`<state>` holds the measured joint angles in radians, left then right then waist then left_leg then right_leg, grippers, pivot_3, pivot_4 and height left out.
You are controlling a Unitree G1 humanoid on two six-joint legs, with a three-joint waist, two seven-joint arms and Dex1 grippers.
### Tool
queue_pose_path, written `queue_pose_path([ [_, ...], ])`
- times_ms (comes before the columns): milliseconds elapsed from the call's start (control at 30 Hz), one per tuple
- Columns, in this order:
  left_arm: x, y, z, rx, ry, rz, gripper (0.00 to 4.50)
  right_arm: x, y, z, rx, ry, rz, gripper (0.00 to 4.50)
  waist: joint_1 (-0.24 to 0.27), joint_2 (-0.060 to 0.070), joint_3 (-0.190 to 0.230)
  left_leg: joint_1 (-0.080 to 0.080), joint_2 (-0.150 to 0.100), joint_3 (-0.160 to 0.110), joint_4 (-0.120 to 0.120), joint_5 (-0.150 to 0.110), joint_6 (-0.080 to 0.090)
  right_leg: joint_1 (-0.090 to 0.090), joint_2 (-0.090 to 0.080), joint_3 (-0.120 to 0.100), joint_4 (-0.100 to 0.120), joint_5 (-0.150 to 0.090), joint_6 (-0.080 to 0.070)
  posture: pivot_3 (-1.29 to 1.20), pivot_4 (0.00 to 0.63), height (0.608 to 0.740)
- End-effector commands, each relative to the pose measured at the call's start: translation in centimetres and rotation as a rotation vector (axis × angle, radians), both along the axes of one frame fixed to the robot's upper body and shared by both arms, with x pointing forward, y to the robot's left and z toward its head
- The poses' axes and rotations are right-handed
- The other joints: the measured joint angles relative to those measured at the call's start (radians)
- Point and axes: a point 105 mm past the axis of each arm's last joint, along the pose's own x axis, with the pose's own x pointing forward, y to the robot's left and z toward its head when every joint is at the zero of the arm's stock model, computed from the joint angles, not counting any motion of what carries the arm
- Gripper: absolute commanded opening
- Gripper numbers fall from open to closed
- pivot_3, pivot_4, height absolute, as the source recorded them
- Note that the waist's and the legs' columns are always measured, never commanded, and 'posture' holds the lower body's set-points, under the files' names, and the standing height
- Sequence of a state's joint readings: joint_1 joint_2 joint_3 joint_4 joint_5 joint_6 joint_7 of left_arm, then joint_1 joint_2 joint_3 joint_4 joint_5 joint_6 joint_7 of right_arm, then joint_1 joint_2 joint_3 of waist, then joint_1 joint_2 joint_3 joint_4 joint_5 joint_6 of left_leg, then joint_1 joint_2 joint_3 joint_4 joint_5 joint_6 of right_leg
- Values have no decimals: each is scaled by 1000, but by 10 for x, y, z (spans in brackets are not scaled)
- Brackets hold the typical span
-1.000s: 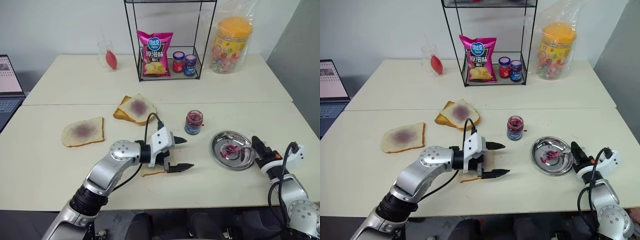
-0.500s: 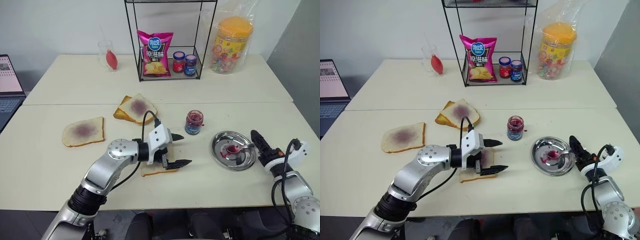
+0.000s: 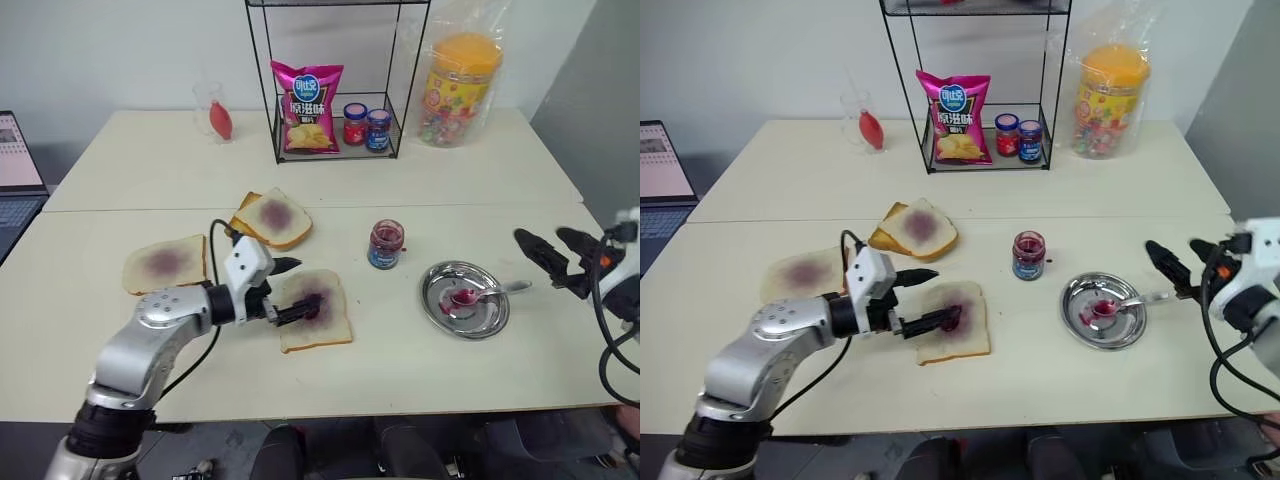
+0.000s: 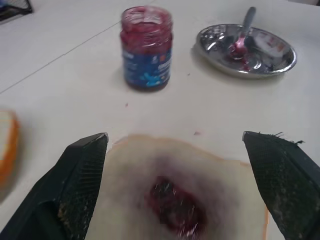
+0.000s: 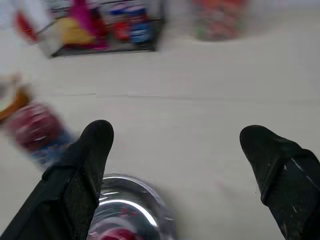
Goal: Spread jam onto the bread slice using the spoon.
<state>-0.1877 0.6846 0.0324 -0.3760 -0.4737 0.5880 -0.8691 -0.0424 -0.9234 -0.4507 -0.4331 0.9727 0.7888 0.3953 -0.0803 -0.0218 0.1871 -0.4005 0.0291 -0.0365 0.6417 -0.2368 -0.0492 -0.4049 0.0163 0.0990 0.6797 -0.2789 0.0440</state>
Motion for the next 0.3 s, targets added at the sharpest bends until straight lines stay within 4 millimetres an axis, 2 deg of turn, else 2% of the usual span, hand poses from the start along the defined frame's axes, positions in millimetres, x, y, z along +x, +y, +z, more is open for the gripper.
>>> queue_pose_path([
  [33, -12, 9, 14, -24, 25, -19, 4500, -19, 40, -5, -123, 117, 351, 4455, 7, -1, 0, 0, 0, 0, 0, 0, 0, 0, 0, 0, -1, 0, 0, 0, 150, 740],
  [133, -24, 21, 8, 37, 70, -24, 4500, -20, 44, -2, -145, 164, 446, 4455, 18, -2, 1, -1, 0, 1, 0, 0, 0, 0, -1, 0, -2, 0, 0, 0, 150, 740],
  [300, -31, 34, 6, 83, 79, 9, 4500, -15, 33, -5, -207, 186, 455, 4455, 25, -3, 2, -2, 0, 2, 0, -1, -1, -1, -2, 0, -4, 0, 0, 0, 150, 740],
])
